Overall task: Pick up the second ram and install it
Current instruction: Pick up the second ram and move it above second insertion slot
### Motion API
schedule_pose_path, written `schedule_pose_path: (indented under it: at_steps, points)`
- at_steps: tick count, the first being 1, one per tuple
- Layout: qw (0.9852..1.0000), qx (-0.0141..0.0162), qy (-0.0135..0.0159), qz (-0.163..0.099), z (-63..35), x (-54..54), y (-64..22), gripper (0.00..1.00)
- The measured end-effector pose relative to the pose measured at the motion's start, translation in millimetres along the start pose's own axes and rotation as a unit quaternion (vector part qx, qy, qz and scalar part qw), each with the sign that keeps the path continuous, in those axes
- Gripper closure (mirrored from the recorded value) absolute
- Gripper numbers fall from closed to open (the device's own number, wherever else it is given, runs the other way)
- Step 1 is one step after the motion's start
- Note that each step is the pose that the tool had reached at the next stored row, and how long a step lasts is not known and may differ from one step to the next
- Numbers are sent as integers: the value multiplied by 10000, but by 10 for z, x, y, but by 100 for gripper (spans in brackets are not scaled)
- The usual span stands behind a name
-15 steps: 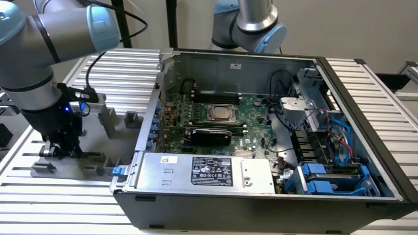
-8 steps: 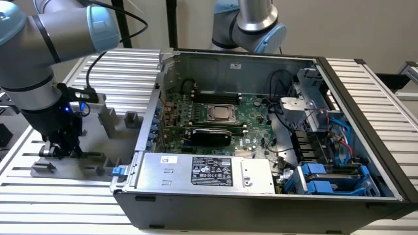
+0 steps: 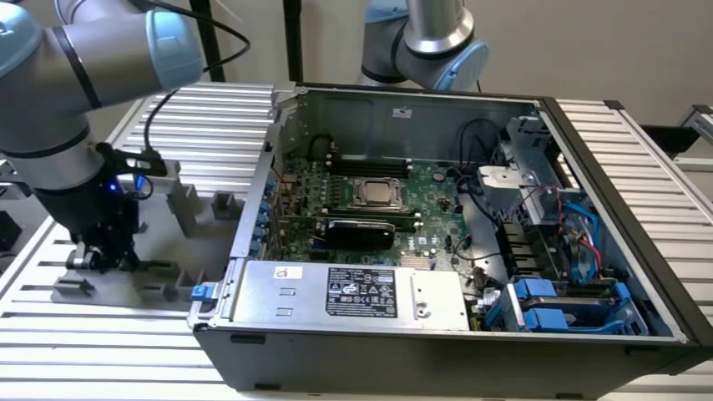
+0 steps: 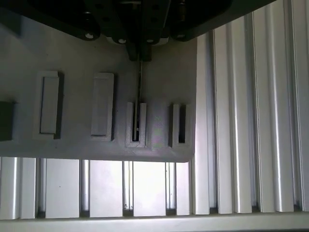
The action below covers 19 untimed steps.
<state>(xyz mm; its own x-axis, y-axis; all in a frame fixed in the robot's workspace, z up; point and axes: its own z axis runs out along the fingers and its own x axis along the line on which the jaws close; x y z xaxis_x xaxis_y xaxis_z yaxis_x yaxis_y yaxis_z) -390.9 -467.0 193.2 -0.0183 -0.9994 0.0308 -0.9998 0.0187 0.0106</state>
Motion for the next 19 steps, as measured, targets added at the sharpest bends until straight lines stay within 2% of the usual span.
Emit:
schedule_pose_path:
  at_steps: [10, 19]
  points:
    - [9995, 9, 3, -325, 1, 31, 25, 100]
    - [9997, 7, 2, -239, 1, 31, 16, 100]
